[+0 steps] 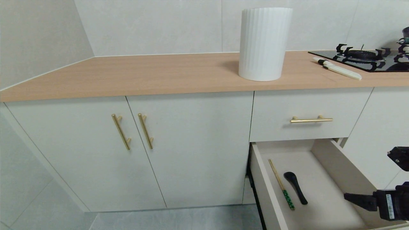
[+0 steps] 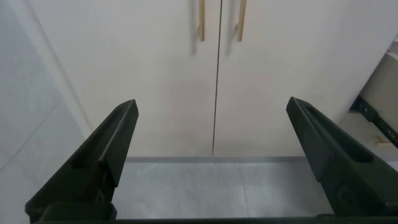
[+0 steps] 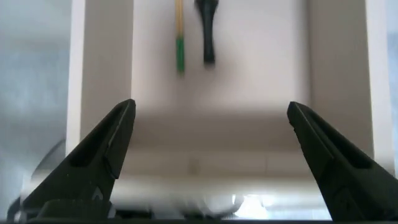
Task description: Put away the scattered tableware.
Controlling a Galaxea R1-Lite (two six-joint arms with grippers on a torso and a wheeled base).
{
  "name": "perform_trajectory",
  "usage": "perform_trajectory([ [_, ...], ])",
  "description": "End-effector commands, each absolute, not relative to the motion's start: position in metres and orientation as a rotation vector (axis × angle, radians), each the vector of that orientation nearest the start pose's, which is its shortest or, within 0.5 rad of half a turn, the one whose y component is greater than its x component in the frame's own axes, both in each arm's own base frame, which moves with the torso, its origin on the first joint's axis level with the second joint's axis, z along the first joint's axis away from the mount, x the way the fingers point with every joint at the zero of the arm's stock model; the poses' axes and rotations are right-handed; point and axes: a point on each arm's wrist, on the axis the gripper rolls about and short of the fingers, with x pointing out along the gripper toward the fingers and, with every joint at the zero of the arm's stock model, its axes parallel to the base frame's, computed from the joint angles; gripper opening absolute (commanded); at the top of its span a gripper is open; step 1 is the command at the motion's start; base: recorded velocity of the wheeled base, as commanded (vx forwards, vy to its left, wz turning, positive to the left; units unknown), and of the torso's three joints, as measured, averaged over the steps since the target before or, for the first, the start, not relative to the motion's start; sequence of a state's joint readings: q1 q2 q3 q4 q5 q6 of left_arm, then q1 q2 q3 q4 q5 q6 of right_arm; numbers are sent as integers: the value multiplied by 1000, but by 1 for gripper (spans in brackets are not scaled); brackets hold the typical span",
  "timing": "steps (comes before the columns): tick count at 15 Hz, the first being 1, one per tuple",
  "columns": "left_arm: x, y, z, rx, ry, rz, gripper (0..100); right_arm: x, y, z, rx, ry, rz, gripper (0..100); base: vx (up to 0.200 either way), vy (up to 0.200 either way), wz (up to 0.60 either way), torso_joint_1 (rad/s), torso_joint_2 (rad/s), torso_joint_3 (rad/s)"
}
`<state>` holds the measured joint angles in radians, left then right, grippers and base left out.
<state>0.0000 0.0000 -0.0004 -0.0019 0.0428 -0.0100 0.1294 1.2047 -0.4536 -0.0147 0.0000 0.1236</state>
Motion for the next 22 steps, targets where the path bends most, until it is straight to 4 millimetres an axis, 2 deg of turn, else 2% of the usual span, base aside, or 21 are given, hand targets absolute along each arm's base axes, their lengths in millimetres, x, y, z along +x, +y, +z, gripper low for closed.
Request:
perform_trajectory([
  [1, -23, 1, 76, -11, -3, 43, 100, 120, 17, 157, 69, 712, 101, 100, -200, 0, 0, 7, -2, 2],
  [3, -23, 1, 76, -11, -3, 43, 100, 103, 16, 155, 79, 775, 145, 100, 0, 0, 0, 0, 0, 0],
  [7, -23, 1, 76, -11, -2, 44, 100, 88, 15, 143, 28, 950, 173, 100, 0, 0, 0, 0, 0, 0],
  [9, -23, 1, 76, -11, -3, 43, 100, 91, 16, 131, 3, 1045, 179, 100, 0, 0, 0, 0, 0, 0],
  [13, -23, 1, 76, -11, -3, 44, 100, 117, 21, 99, -22, 1243, 170, 100, 0, 0, 0, 0, 0, 0],
  [16, -23, 1, 76, -11, -3, 44, 100, 133, 23, 85, -35, 1224, 171, 100, 0, 0, 0, 0, 0, 0],
  [17, -23, 1, 76, -11, -3, 44, 100, 144, 25, 81, -65, 1209, 190, 100, 0, 0, 0, 0, 0, 0],
  [21, -23, 1, 76, -11, -3, 44, 100, 172, 29, 75, -77, 1165, 179, 100, 0, 0, 0, 0, 0, 0],
  [22, -23, 1, 76, -11, -3, 44, 100, 188, 31, 75, -80, 1148, 181, 100, 0, 0, 0, 0, 0, 0],
])
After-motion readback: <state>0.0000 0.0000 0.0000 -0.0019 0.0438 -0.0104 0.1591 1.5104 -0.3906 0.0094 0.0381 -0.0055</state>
